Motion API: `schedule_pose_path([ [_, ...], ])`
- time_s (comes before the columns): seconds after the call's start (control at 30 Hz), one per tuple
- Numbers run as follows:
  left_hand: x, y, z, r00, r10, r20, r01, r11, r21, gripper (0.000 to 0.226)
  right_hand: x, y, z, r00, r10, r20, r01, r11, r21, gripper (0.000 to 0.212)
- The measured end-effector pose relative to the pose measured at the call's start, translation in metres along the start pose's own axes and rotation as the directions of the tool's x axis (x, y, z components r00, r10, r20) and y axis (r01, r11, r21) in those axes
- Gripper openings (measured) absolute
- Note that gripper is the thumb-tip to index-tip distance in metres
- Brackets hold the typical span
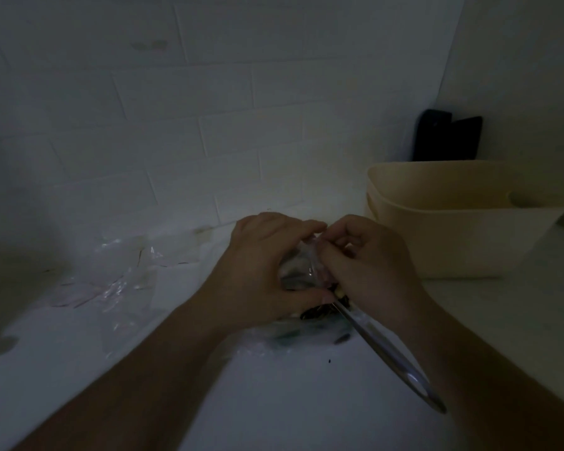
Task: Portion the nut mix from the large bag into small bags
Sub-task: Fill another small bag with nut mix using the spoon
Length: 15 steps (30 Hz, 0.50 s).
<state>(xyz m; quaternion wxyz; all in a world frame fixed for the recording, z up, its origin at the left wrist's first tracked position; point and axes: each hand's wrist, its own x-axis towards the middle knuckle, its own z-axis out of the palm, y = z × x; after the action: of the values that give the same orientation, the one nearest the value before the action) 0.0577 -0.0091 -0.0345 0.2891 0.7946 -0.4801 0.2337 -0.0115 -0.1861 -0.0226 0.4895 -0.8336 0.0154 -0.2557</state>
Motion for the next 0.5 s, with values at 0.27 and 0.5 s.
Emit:
schedule_pose_path([
  [0.27,-0.0021,-0.0042,-0.0031,0.998,-0.066,-0.019,0.066,0.998,-0.004,0.086,0.0002,0.0006,-0.0042,0.999,-0.052,0.011,0.052,0.998,0.032,0.022],
  [0.5,-0.0021,-0.0029,-0.0018,0.996,-0.062,-0.071,0.064,0.998,0.023,0.085,-0.0005,-0.0005,-0.0002,0.974,-0.186,0.131,0.187,0.982,0.0,0.016],
])
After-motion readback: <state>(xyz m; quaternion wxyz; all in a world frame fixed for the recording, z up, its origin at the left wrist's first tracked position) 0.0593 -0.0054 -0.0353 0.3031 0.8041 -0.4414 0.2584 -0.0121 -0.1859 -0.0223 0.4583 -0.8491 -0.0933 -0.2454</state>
